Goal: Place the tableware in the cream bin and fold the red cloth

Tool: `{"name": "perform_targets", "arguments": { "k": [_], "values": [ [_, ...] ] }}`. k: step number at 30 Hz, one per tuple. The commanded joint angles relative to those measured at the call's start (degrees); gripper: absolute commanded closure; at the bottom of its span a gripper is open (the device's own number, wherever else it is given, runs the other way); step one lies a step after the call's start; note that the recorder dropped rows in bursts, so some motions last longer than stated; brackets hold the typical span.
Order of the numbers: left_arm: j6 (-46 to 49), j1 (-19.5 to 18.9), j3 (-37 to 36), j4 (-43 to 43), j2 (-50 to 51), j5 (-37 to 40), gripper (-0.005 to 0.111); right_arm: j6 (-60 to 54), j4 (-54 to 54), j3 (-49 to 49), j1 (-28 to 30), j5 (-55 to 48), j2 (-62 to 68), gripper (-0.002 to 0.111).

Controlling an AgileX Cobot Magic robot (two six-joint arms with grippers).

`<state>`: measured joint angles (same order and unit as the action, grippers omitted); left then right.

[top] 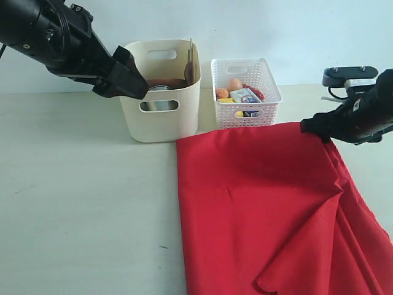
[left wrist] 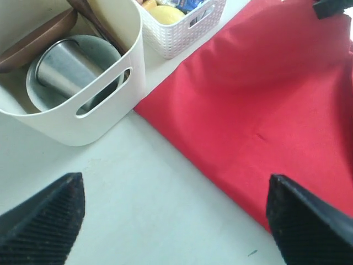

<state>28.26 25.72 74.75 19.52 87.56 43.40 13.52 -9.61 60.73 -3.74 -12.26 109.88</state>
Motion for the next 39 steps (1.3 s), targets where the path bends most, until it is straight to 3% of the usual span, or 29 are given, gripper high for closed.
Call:
{"name": "perform_targets", "arguments": {
  "k": [1,7,10,17,20,25,30,39],
  "values": [
    [2.0,-0.1,-0.1,2.8,-0.3,-0.6,0.022,0.0,0.1,0.4,2.3,-1.3,-4.2,0.037],
    [2.0,-0.1,-0.1,3.6,-0.2,-0.6,0.022,-3.5,0.8,0.4,2.4,-7.0,-13.2,0.041],
    [2.0,-0.1,-0.1,3.7,-0.2,-0.6,0.022,-10.8,3.7,0.4,1.7,-11.9,-16.7,0.046],
    [2.0,0.0,-0.1,4.7,-0.2,0.7,0.022,-32.2,21.9,0.2,-2.8,-24.3,-16.7,0.076],
    [2.2,0.0,-0.1,5.6,-0.2,1.4,0.022,-36.4,26.9,0.2,-5.6,-27.3,-14.2,0.088],
    [5.7,0.3,-0.1,9.7,-0.2,3.3,0.022,-36.4,27.1,0.2,-10.2,-28.6,-8.1,0.099],
    [9.4,2.4,-0.1,12.0,-0.2,4.5,0.022,-35.5,25.6,0.2,-10.9,-29.2,-3.4,0.099],
    [10.5,5.8,-0.1,12.0,0.5,5.8,0.022,-22.1,10.5,-0.3,-10.9,-34.6,-0.5,0.099]
  ]
}}
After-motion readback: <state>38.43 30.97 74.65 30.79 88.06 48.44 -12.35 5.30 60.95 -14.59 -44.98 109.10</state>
